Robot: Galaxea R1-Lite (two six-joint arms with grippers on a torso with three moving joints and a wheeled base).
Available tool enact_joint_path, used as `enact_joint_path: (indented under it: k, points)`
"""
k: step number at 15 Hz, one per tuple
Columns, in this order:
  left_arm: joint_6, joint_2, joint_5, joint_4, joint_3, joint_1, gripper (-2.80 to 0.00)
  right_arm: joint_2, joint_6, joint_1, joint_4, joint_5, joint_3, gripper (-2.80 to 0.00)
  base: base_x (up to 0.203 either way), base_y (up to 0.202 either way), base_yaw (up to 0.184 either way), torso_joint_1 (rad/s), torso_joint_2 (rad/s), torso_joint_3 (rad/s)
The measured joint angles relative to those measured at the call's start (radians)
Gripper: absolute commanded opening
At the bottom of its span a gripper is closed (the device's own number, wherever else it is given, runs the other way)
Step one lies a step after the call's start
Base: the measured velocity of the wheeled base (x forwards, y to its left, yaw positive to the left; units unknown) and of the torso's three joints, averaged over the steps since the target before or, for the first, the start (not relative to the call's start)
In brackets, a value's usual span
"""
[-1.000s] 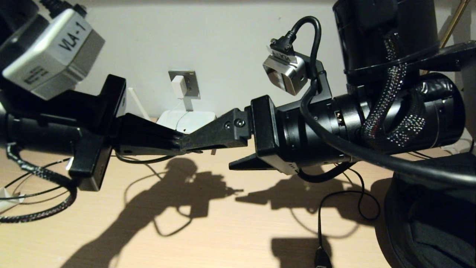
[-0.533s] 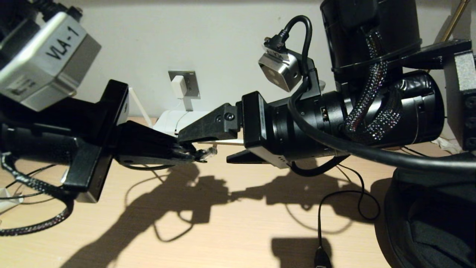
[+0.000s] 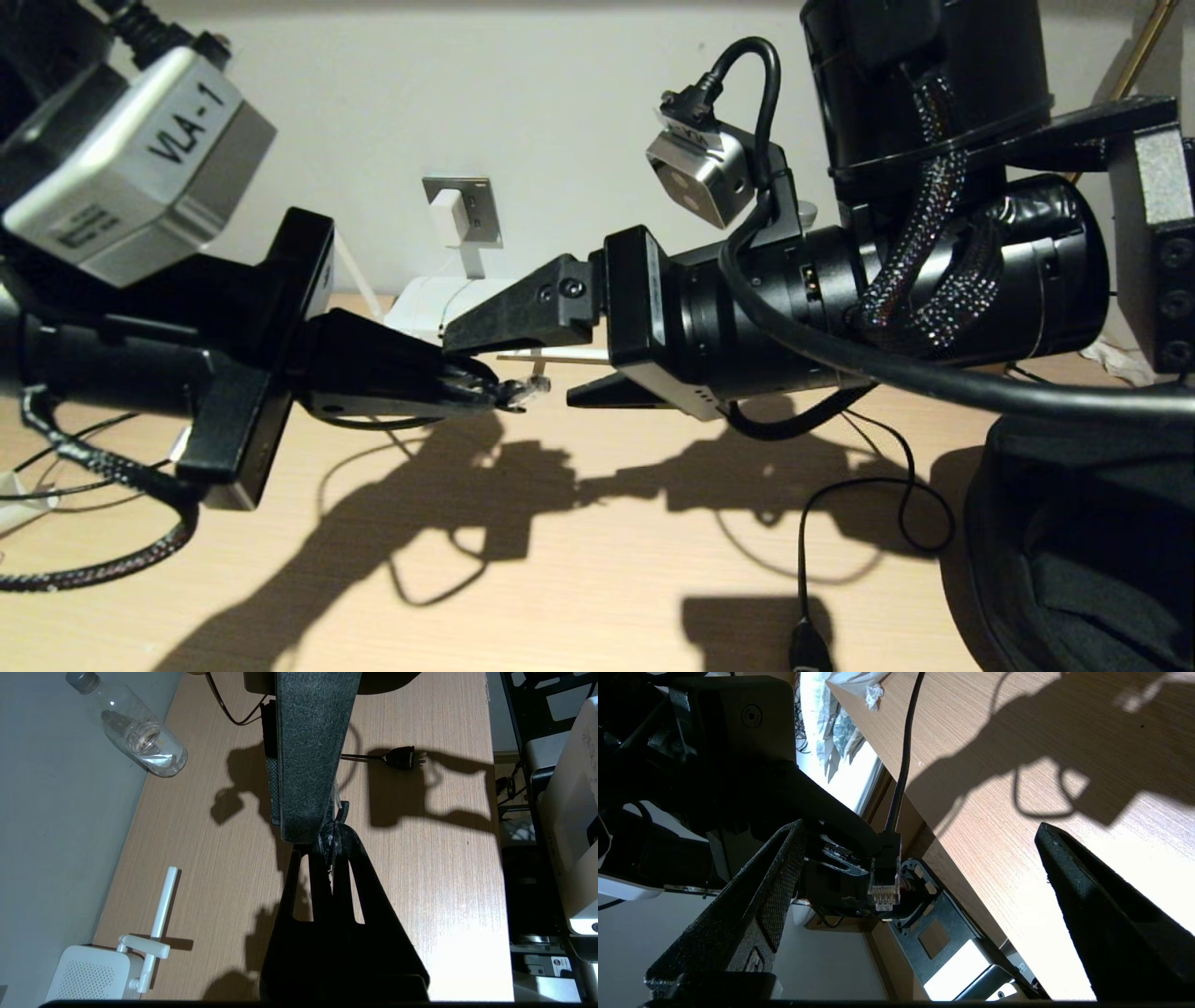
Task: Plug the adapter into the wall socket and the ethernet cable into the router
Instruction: Hand it to the other hand
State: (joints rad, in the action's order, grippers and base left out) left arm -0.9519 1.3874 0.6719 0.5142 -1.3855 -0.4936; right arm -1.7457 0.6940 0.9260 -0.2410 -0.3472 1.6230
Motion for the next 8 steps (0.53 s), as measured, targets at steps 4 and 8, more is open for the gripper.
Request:
enact_joint_path:
  k: [4,8]
  points:
    - [0.001,0.009,-0.003,-0.001,0.000,0.004,-2.80,0.002,0.002,0.001,0.000,0.000,-0.004,0.00,0.000,0.000,0.000,0.000,0.00,0.000]
    - [0.016,0.013,-0.005,-0.001,-0.001,0.007,-2.80,0.009,0.001,0.011,-0.001,0.000,-0.015,0.00,0.000,0.000,0.000,0.000,0.00,0.000]
